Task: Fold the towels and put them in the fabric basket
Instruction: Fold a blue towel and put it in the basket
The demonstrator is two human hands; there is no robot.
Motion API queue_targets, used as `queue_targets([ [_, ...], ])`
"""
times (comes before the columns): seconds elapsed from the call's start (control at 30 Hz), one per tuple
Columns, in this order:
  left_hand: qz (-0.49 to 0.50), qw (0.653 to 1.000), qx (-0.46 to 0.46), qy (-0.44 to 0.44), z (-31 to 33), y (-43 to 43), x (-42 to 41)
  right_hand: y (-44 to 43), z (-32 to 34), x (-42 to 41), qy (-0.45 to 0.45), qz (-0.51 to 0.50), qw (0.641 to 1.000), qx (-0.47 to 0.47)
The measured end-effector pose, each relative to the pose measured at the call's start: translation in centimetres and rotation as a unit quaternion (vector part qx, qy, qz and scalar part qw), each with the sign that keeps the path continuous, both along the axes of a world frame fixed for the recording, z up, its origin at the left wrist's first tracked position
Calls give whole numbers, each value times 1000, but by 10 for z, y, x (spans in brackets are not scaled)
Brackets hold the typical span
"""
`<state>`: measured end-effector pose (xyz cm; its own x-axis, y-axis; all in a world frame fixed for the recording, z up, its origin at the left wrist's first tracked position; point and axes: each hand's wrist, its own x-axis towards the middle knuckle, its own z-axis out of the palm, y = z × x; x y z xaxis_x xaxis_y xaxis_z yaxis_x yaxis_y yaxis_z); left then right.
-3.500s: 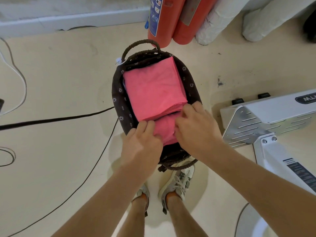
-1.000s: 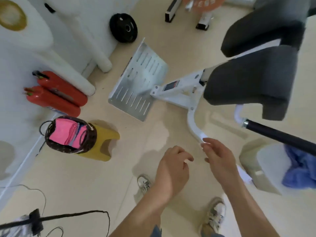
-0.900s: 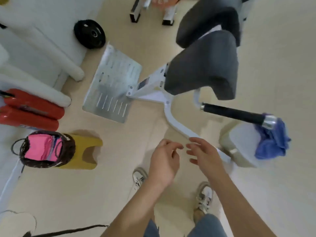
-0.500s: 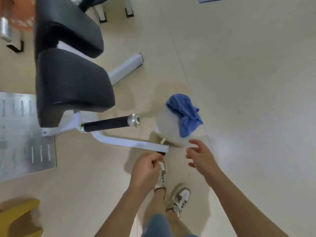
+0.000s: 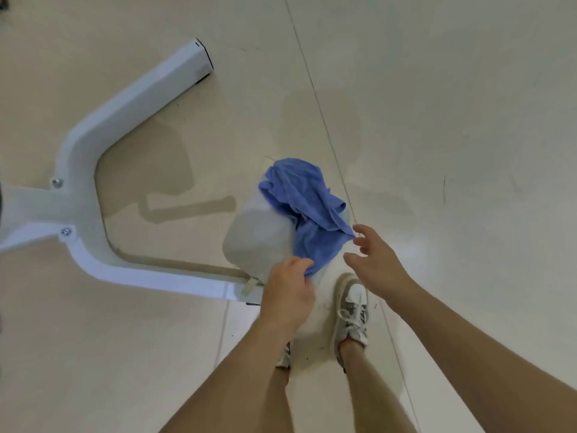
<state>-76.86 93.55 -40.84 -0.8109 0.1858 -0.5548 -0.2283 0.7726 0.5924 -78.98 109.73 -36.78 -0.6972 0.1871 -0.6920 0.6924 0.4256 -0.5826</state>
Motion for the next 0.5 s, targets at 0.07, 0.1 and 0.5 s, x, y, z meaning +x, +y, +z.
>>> queue_targets([
  [0.07,-65,998,-18,6,-27,13,-15,7,-38,-20,41,40,998,19],
  [0.1,-107,993,-41,11,-40,20,-22,8,-58,-30,61,46,997,24],
  [0.5,202,973,96,-51,-55,50,-69,4,-103,-69,16,26,999,-29],
])
